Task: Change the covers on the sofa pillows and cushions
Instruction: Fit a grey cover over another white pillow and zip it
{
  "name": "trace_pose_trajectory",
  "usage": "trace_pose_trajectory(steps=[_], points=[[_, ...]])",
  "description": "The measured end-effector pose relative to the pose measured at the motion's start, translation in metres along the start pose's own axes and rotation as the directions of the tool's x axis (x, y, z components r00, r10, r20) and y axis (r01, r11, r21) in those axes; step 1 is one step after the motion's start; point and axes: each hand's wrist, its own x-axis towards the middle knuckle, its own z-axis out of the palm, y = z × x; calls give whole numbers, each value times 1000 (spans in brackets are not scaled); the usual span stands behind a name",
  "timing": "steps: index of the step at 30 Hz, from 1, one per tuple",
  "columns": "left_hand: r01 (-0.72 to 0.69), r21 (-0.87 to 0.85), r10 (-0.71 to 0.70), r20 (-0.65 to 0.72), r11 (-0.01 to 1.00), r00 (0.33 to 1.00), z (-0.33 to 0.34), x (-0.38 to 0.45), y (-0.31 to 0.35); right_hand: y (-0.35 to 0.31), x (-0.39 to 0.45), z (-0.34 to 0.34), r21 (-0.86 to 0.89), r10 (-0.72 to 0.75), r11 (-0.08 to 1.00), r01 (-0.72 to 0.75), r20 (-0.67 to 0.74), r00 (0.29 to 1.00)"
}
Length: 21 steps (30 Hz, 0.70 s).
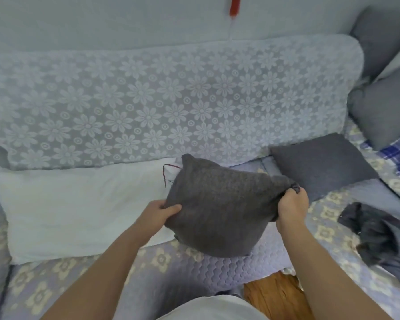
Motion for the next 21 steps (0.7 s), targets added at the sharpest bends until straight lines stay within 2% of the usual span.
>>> trace_pose_trajectory(steps=[2, 3, 4, 5, 6, 7, 9, 10, 11, 12, 14, 15, 16, 17, 18, 19, 21], points=[[-151, 153, 147, 41, 977, 988, -32, -13, 10, -15, 10, 3, 103, 11, 995, -4, -60, 998], [-192, 151, 168, 157, 970, 973, -39, -24, 15, -21, 13, 8, 131, 4, 991, -1, -27, 1000], [-175, 124, 130, 305, 977, 943, -39, -33, 13, -27, 13, 14, 142, -2, 990, -2, 34, 999], [-106, 121, 51, 391, 987, 919, -35, -40, 8, -28, 12, 22, 156, -8, 988, -8, 102, 995], [-44, 173, -33, 417, 984, 908, -30, -44, -4, -28, 9, 29, 142, 0, 990, -23, 159, 987], [-3, 296, -121, 399, 955, 909, -28, -46, -22, -20, 8, 35, 91, 22, 995, -41, 198, 980], [3, 612, -271, 346, 791, 898, -35, -47, -61, 1, 2, 40, -95, 80, 994, -59, 237, 968], [27, 715, -360, 319, 699, 877, -42, -46, -80, 13, 0, 41, -174, 98, 983, -56, 247, 964], [45, 758, -401, 293, 651, 868, -48, -49, -90, 21, -5, 42, -241, 105, 970, -40, 263, 959], [70, 755, -393, 258, 652, 882, -53, -49, -95, 25, -10, 43, -307, 102, 952, -13, 275, 956], [87, 632, -219, 132, 770, 967, -63, -44, -95, 24, -20, 46, -416, 76, 908, 52, 284, 956], [104, 484, -110, -15, 869, 994, -66, -42, -87, 22, -24, 48, -456, 54, 886, 85, 284, 957], [80, 285, -28, -184, 955, 982, -68, -41, -75, 20, -27, 49, -490, 38, 865, 107, 278, 960], [17, 100, 13, -290, 995, 957, -71, -39, -63, 19, -28, 50, -514, 16, 848, 133, 275, 961], [-39, -27, 29, -306, 999, 952, -73, -38, -51, 15, -31, 49, -532, -5, 831, 160, 282, 959], [-82, -44, 68, -251, 996, 966, -74, -36, -44, 14, -32, 50, -548, -24, 815, 187, 291, 956], [-62, 51, 67, -103, 997, 992, -71, -38, -38, 7, -37, 45, -603, -62, 765, 227, 282, 957]])
